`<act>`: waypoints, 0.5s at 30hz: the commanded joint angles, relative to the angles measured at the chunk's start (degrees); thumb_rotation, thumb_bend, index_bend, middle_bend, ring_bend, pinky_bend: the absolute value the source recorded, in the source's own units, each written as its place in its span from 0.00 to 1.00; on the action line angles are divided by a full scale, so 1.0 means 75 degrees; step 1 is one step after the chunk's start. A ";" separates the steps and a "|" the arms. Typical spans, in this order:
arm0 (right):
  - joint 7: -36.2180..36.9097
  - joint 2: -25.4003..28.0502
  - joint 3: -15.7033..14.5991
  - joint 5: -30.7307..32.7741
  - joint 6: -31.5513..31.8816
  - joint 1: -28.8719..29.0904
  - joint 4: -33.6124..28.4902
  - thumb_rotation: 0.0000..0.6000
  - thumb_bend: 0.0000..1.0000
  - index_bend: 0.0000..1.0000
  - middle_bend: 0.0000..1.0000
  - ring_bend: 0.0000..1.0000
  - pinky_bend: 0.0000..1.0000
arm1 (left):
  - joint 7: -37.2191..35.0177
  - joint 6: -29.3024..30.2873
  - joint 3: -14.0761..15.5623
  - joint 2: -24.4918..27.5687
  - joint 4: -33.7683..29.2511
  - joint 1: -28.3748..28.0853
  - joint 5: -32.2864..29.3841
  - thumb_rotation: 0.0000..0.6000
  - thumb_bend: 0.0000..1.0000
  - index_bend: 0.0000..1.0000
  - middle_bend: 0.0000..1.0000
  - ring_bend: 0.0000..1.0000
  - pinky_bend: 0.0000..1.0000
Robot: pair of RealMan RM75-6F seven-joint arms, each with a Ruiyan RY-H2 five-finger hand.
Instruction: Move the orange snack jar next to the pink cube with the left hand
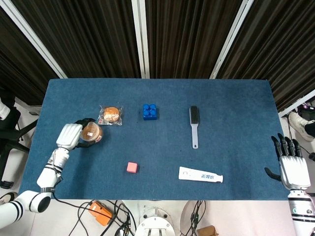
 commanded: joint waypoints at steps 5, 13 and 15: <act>0.0028 0.0012 0.0006 -0.0002 0.0005 0.0002 0.0006 1.00 0.30 0.00 0.00 0.00 0.00 | 0.0644 0.0062 -0.0132 -0.0289 -0.0765 -0.0445 0.0354 1.00 0.60 0.49 0.48 0.47 0.69; 0.0237 0.0104 -0.0005 -0.0094 0.0124 -0.0058 0.0007 1.00 0.30 0.00 0.00 0.00 0.00 | 0.1953 -0.0524 0.0055 -0.0881 -0.1346 -0.0971 0.0304 1.00 0.60 0.49 0.48 0.47 0.69; 0.0340 0.0156 -0.0039 -0.0182 0.0160 -0.0079 0.0012 1.00 0.30 0.00 0.00 0.00 0.00 | 0.2331 -0.0567 0.0153 -0.0993 -0.1440 -0.1004 0.0269 1.00 0.60 0.49 0.48 0.46 0.69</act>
